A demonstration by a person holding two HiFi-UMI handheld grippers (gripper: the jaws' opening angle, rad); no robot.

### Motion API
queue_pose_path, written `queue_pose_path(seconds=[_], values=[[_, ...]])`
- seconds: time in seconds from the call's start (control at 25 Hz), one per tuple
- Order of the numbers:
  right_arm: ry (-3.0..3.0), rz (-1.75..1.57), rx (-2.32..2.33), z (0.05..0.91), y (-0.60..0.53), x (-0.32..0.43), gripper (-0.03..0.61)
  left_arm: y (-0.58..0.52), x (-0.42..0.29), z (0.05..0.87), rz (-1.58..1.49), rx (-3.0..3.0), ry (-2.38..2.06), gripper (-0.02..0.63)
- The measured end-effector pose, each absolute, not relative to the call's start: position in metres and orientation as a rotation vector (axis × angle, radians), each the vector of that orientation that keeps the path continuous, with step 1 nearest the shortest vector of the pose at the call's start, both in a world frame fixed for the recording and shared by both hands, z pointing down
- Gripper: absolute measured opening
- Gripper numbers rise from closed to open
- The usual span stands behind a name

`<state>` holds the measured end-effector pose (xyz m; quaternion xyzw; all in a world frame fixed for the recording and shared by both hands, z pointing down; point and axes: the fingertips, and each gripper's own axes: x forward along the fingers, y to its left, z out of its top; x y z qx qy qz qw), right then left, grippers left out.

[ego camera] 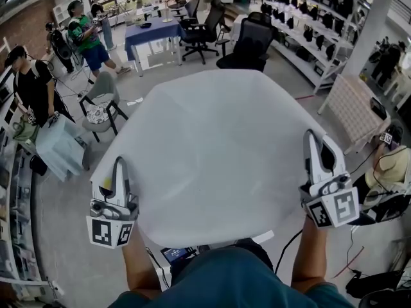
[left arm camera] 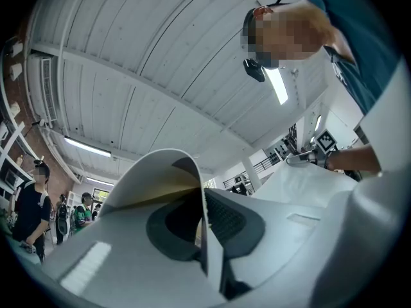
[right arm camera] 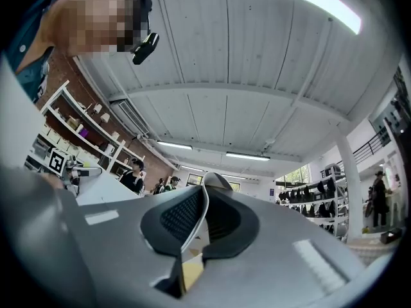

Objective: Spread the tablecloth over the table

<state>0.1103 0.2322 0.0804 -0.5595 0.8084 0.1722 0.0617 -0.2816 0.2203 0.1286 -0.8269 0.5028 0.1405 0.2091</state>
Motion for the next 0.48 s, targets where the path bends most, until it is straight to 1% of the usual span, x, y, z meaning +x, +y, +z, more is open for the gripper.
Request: queue_pose_path(seconds=[0.12, 0.48], values=[[2.444, 0.500, -1.698, 0.083, 0.227, 0.114, 0.012, 0.217, -0.278, 0.128, 0.373, -2.293, 1.401, 0.005], [2.451, 0.465, -1.626, 0.079, 0.193, 0.155, 0.012, 0.202, -0.245, 0.117, 0.363, -2.261, 1.463, 0.005]])
